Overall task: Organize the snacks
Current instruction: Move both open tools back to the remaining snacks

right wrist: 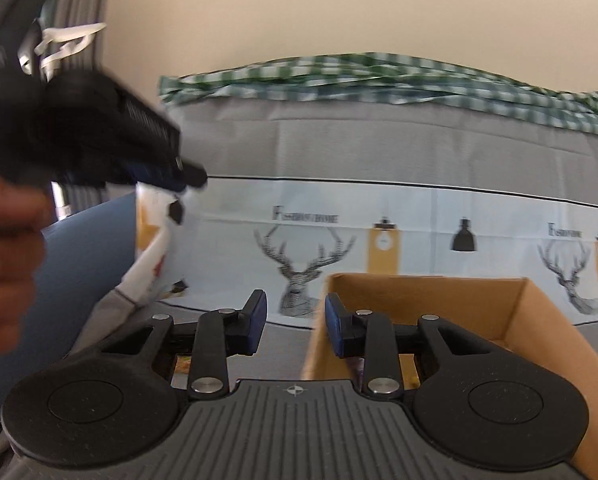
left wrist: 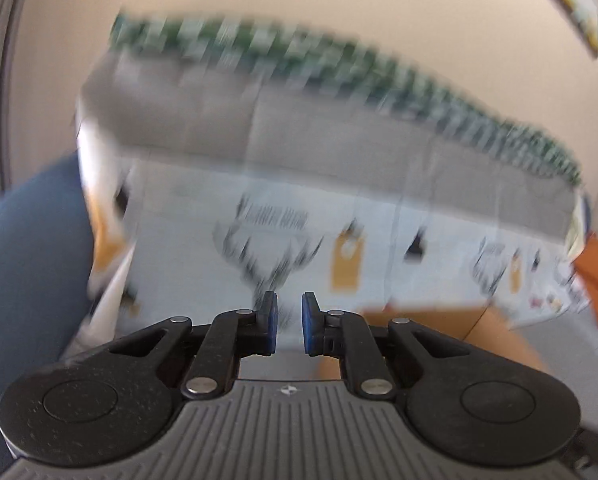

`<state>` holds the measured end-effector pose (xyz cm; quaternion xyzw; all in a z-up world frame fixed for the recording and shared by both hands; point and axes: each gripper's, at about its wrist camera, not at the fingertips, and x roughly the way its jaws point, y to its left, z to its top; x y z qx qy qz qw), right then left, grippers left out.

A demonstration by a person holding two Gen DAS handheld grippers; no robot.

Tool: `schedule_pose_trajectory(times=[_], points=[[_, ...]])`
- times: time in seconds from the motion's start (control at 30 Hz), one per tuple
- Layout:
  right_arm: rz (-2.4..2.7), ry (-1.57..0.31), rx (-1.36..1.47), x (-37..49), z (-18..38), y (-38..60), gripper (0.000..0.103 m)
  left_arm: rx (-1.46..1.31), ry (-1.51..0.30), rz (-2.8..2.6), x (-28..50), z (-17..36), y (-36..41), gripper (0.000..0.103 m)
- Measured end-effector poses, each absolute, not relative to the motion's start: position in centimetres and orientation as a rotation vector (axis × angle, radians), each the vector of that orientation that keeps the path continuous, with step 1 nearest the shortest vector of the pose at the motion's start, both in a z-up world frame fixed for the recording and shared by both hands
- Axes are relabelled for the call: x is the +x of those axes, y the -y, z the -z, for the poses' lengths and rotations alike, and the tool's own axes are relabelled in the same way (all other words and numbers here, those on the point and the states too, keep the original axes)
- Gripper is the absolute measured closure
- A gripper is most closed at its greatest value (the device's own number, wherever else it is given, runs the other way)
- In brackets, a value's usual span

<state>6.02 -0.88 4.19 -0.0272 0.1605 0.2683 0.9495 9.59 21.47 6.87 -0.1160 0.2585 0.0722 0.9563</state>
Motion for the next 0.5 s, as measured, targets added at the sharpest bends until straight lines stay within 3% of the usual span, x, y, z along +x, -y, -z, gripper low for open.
schedule_pose_trajectory(times=[0.07,0.27,0.4,0.5], points=[[-0.576,-0.339,-0.070,5.6,-3.7,-0.4,0.068,-0.268,-0.651,-0.193,11.0,-4.6,-23.6,0.090],[-0.655,-0.381,-0.082,5.5,-1.8,-5.5,0.060,-0.360,-0.668,-0.265,11.7,-2.6,-29.2,0.090],[-0.671,-0.419,-0.105,5.9,0.1,-9.8,0.043,-0.482,-0.693,-0.301,11.4,-1.2,-33.0,0.090],[-0.642,-0.448,-0.108,7.1,1.7,-12.6,0.021,-0.557,-0.717,-0.310,11.1,-0.4,-34.6,0.090]])
